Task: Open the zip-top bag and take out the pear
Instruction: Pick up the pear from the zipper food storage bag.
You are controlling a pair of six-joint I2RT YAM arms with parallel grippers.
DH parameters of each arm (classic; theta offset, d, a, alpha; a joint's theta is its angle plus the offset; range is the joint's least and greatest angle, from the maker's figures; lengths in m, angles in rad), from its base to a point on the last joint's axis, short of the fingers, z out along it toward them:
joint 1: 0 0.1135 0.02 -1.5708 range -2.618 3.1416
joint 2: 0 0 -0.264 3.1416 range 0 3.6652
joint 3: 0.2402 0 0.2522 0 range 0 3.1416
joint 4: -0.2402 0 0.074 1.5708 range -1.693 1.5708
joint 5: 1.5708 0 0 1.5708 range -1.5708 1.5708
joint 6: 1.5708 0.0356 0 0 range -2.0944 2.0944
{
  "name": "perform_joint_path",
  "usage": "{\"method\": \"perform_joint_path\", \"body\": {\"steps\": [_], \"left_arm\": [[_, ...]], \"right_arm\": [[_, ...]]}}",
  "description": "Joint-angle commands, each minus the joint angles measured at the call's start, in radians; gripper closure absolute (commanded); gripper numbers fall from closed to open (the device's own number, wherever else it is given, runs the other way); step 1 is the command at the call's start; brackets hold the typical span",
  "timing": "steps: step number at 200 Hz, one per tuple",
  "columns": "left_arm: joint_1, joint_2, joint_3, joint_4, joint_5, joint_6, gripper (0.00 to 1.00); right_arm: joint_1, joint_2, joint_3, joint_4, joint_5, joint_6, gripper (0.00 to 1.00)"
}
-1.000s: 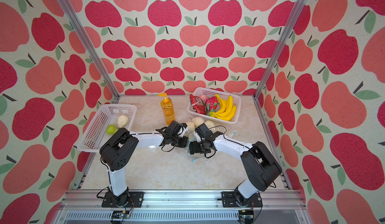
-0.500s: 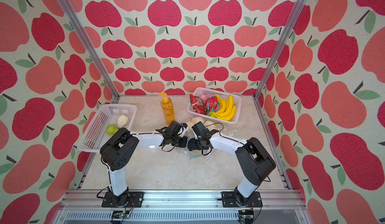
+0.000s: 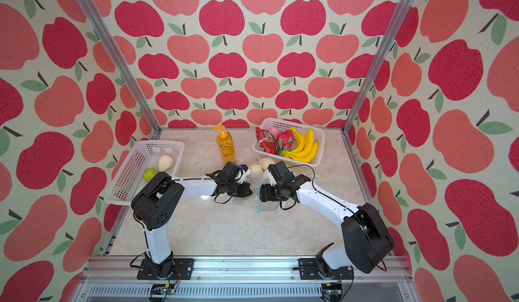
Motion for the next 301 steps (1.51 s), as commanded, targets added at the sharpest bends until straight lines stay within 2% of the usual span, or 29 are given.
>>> {"method": "perform_joint_path", "body": {"steps": [1,36,56,99,130,163,198,223,248,260,291,301], "left_arm": [[0.024,0.051,-0.06,-0.18,-0.103,0.008,1.0],[0.026,0.052,-0.048,-0.196,-0.111,0.016,1.0],[0.031,0.053,-0.045,-0.195,-0.107,0.016,1.0],[0.048,0.03,-0.054,-0.198,-0.105,0.028,1.0],[0.06,0.007,-0.071,-0.192,-0.091,0.04,1.0],[0.062,0.0,-0.062,-0.21,-0.084,0.053,1.0],[0.064,-0.033,-0.037,-0.238,-0.056,0.073,1.0],[0.063,-0.128,-0.036,-0.248,-0.021,0.097,0.91],[0.065,-0.244,-0.004,-0.318,-0.013,0.129,0.74],[0.066,-0.289,0.023,-0.36,-0.01,0.145,0.62],[0.089,-0.396,0.059,-0.403,0.043,0.159,0.4],[0.11,-0.429,0.059,-0.391,0.085,0.148,0.37]], "right_arm": [[-0.038,-0.082,-0.032,-0.098,-0.142,-0.075,0.48],[-0.122,-0.195,-0.048,-0.206,-0.247,-0.142,0.48],[-0.144,-0.235,-0.033,-0.29,-0.259,-0.171,0.48],[-0.149,-0.241,-0.017,-0.406,-0.12,-0.151,0.47],[-0.146,-0.222,0.0,-0.441,-0.012,-0.119,0.52],[-0.162,-0.264,0.027,-0.472,0.014,-0.11,0.52],[-0.275,-0.314,0.069,-0.517,0.004,-0.124,0.52],[-0.368,-0.347,0.117,-0.492,-0.087,-0.131,0.53],[-0.434,-0.372,0.144,-0.418,-0.19,-0.113,0.52],[-0.447,-0.385,0.143,-0.363,-0.241,-0.095,0.52],[-0.448,-0.419,0.117,-0.206,-0.343,-0.04,0.52],[-0.448,-0.419,0.114,-0.169,-0.377,-0.031,0.52]]}}
